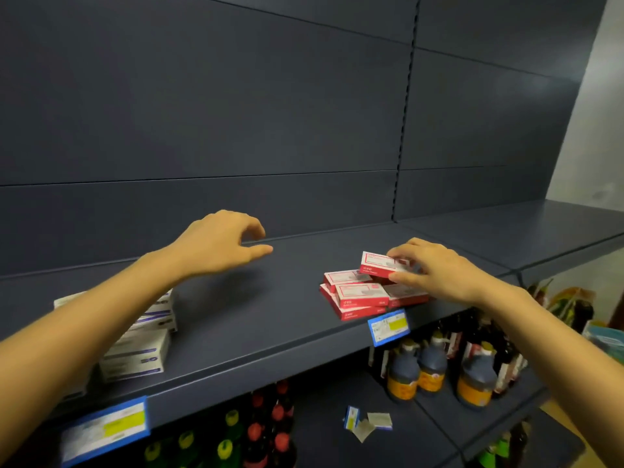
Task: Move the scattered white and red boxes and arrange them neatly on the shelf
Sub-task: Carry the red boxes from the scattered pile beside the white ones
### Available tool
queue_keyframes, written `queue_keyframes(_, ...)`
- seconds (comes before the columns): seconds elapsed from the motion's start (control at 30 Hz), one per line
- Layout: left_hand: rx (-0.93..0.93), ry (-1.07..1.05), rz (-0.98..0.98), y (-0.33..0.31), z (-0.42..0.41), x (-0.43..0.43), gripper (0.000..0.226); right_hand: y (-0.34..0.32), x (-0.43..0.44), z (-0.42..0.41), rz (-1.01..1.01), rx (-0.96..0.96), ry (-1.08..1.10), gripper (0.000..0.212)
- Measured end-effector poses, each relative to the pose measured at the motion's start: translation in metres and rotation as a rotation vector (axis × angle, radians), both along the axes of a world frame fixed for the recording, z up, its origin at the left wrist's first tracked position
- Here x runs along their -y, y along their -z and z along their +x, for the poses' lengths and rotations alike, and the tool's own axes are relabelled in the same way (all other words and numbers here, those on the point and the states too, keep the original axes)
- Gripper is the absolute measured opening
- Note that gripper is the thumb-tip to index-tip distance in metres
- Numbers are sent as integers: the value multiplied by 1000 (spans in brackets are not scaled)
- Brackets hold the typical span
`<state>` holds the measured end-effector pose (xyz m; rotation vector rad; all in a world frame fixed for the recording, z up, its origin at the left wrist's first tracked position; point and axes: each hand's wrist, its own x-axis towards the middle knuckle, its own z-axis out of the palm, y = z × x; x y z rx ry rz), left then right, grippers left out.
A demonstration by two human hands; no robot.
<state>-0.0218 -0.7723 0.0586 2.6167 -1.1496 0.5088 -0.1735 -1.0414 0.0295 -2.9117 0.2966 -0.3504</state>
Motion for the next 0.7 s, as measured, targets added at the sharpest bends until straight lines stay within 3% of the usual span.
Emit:
queue_keyframes(0.2, -4, -105, 9, 4, 4, 28, 38, 1, 50, 27, 5, -25, -124, 42)
queue_keyframes(0.4, -47, -229, -42, 12, -8, 49, 40, -2, 82, 48, -84, -191, -329, 47)
queue_keyframes(0.5, -26, -308, -60, 14, -19, 51, 39, -16, 85, 59, -104, -136, -435, 55)
queue_keyframes(0.7, 11, -526, -84, 20, -54, 26, 34, -31, 42, 87, -148, -25, -712, 43)
